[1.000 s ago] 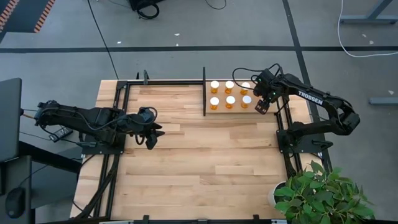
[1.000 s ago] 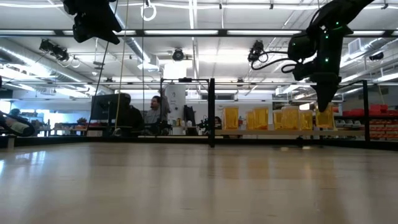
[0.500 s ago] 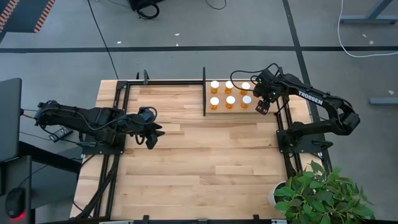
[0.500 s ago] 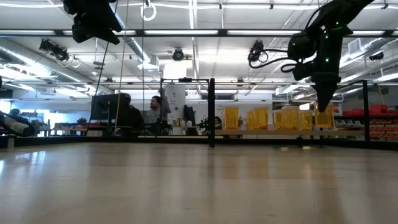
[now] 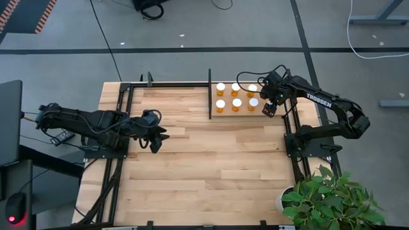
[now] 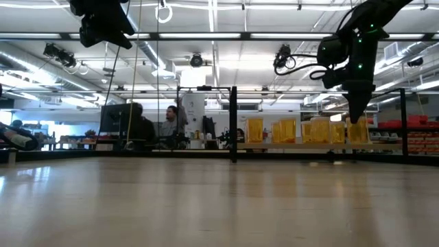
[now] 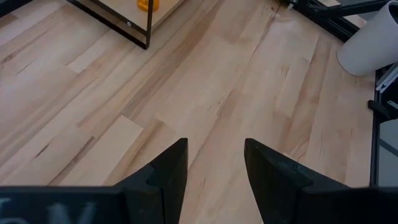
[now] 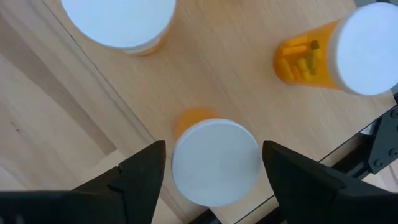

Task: Pick and place medicine bottles onto shelf by color
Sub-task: Put the orange pill bottle on the shelf

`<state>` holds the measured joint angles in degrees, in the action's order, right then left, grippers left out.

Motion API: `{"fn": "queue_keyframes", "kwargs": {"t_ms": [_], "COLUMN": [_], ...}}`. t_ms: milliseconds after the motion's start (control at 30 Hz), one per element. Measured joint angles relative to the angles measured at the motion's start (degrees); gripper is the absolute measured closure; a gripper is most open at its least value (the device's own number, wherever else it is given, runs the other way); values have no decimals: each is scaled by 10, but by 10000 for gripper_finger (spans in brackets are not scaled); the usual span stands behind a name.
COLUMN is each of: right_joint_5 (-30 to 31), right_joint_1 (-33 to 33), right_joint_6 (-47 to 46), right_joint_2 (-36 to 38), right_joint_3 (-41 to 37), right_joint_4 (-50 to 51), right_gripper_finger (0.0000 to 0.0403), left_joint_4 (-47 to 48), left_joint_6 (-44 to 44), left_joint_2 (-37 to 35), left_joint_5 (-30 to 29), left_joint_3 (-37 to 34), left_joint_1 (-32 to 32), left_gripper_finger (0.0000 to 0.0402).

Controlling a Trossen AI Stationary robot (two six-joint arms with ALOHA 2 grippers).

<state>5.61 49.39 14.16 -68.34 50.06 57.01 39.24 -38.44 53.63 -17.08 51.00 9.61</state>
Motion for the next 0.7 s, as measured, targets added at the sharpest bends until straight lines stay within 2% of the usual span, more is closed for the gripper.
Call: {"fn": "queue_keyframes", "kwargs": {"t_ms": [400, 700], "right_joint_5": [33, 34], "right_joint_1": [0, 0], "right_joint_6": [1, -7], "right_joint_2": [0, 0], "right_joint_3": [0, 0], "right_joint_4": [0, -8], "right_gripper_finger": [129, 132], "left_joint_4": [0, 0], "left_joint_6": [-3, -12], "left_joint_2": [0, 0], "left_joint_5": [0, 0], "left_joint_3": [0, 0], "left_joint_1": [0, 0], "left_gripper_finger": [237, 237]}}
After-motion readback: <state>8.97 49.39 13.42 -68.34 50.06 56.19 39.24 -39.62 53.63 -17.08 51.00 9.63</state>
